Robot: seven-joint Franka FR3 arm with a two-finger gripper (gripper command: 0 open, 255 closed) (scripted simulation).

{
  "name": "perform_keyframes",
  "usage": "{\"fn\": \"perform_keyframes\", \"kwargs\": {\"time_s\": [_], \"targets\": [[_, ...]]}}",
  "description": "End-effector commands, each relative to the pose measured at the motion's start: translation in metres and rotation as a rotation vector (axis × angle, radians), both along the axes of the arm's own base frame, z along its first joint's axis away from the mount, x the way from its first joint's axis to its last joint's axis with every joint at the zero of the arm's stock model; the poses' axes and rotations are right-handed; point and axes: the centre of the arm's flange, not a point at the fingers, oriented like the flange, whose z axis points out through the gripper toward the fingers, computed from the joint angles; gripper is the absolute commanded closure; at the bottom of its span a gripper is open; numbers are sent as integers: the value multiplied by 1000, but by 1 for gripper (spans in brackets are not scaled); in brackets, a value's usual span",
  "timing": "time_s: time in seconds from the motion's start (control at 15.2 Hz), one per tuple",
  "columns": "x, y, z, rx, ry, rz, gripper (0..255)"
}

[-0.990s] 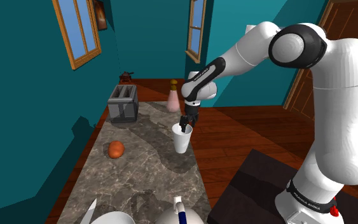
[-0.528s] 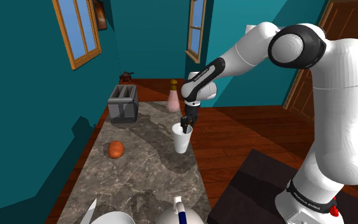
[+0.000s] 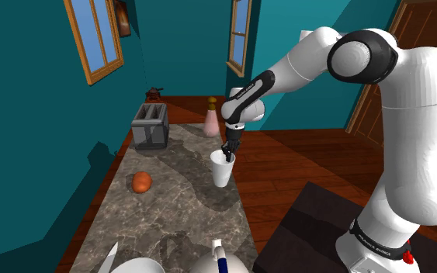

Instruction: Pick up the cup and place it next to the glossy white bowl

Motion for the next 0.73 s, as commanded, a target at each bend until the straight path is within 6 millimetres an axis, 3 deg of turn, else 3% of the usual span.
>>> {"fn": "perform_keyframes", "kwargs": {"time_s": [0.0,0.66], "targets": [[0,0,0,0,0,0,255],[0,0,53,0,0,0,255]]}}
